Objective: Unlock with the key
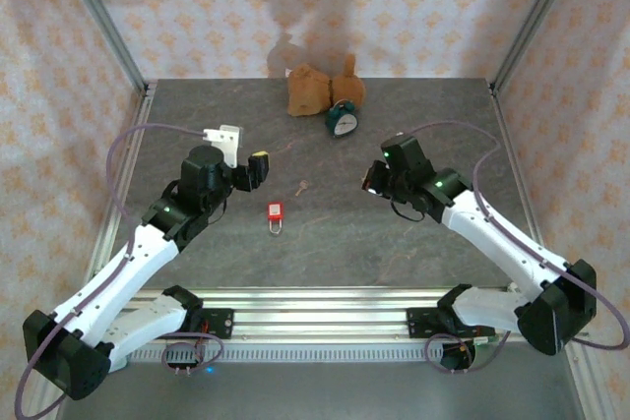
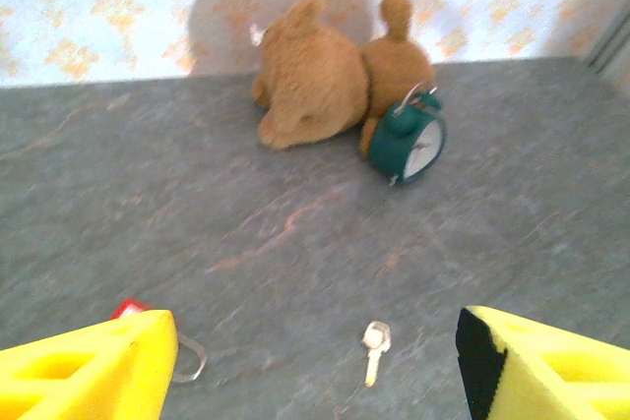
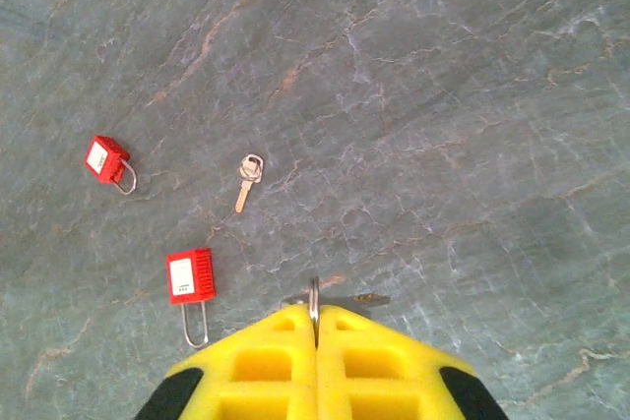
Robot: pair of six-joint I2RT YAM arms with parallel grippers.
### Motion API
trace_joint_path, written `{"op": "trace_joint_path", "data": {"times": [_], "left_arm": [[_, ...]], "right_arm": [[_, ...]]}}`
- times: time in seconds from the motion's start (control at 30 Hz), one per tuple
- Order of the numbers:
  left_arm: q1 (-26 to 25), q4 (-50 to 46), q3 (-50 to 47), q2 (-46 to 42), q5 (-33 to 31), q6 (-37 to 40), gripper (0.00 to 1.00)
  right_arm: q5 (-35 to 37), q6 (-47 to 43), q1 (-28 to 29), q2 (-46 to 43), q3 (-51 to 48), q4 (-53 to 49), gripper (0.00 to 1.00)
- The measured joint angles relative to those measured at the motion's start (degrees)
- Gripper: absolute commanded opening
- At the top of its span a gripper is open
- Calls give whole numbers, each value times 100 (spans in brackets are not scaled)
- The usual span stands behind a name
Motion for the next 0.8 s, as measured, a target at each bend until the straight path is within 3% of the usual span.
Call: {"op": "trace_joint_path", "data": {"times": [0.13, 0.23, 0.43, 0.8], "left_arm": [[-76, 1062, -531, 114, 669, 201, 75], [-420, 1827, -1049, 293, 1180, 680, 77], [-1005, 2507, -1182, 782, 2072, 1506, 71], [-1550, 3921, -1064, 1775, 2385, 1615, 69]], "right_arm": [[17, 2, 0, -286, 0, -52, 0], [9, 4, 0, -459, 0, -72, 0], [-437, 46, 0, -551, 0, -7, 0], [-1558, 623, 0, -555, -4, 885, 0]]}}
